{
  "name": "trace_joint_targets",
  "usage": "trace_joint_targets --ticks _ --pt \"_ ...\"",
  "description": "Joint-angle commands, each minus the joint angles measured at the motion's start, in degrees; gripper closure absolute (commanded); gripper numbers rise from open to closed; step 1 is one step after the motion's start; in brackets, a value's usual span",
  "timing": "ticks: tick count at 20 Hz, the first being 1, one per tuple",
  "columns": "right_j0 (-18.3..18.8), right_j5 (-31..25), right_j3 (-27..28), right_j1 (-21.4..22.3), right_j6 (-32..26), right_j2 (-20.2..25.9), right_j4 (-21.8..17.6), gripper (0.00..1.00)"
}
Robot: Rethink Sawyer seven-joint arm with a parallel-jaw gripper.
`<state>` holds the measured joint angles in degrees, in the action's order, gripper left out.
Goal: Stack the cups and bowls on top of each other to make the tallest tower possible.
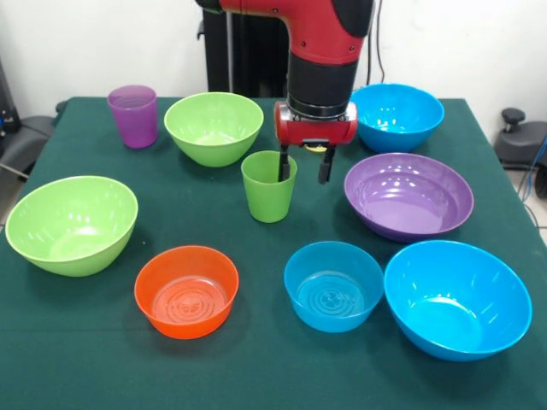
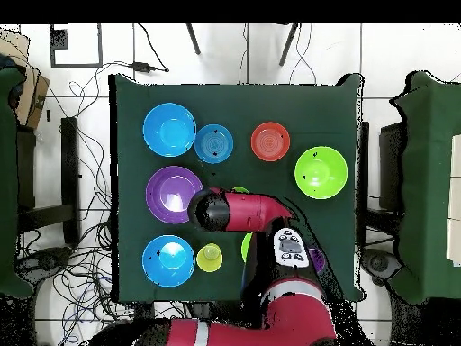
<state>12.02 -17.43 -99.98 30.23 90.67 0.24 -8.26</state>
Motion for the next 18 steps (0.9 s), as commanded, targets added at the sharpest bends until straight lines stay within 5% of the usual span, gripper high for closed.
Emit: trace_joint_targets --ticks 1,12,13,18 --pt "-0.52 3.42 5.75 -3.55 2.65 3.77 -4.05 0.00" --pt "-0.19 2.47 5.63 -3.08 2.35 4.15 -4.58 0.00" --pt "-0.38 2.02 5.69 -2.99 2.21 3.96 -4.65 1.00" --pt "-0.72 1.04 6.50 -3.09 2.12 3.71 -4.45 1.00"
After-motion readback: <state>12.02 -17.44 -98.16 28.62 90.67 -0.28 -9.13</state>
